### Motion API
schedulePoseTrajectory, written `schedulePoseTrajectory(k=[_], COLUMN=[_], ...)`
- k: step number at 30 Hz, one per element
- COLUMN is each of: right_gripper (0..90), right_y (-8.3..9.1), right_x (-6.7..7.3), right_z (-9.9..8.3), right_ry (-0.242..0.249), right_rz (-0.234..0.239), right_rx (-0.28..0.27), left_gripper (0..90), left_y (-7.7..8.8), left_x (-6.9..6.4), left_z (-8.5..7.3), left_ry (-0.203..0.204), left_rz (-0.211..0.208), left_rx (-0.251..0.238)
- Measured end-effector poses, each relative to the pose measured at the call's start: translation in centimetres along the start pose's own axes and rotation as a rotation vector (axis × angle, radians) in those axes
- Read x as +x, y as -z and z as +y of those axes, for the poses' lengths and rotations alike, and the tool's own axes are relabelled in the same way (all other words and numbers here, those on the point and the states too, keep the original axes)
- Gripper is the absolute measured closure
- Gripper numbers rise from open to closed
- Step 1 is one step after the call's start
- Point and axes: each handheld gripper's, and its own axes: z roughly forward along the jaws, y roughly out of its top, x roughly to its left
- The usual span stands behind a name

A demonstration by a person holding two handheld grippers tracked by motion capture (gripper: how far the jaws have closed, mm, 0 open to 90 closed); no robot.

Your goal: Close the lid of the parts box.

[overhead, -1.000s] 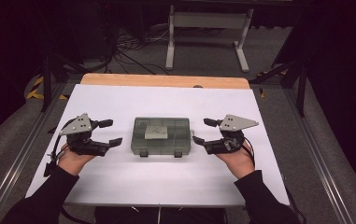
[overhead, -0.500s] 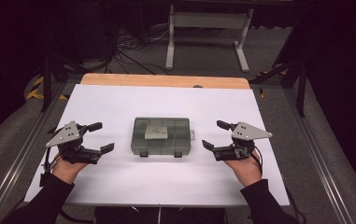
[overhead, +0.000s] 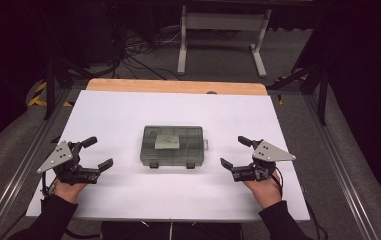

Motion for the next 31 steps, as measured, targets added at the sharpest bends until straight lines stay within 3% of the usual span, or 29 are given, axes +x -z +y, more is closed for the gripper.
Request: schedulePoseTrajectory(k=[7, 13, 19, 31], right_gripper=[4.6, 4.5, 4.4, 4.5], right_y=[0.2, 0.5, 0.4, 0.2], right_x=[0.6, 0.8, 1.0, 1.0], right_z=[-1.4, -1.9, -2.6, -2.9], right_ry=[0.015, 0.012, 0.007, 0.0], right_rz=[-0.014, -0.028, -0.035, -0.047], right_rx=[-0.017, -0.044, -0.026, -0.015], left_gripper=[1.8, 1.6, 1.4, 1.3], left_y=[0.6, 1.1, 1.4, 1.3], left_x=[-0.1, 0.1, 0.4, 0.4], left_z=[-1.2, -1.8, -2.1, -2.1], left_ry=[-0.013, -0.004, 0.015, 0.007], left_rz=[0.042, 0.043, 0.046, 0.055], left_rx=[0.002, 0.013, 0.005, 0.002])
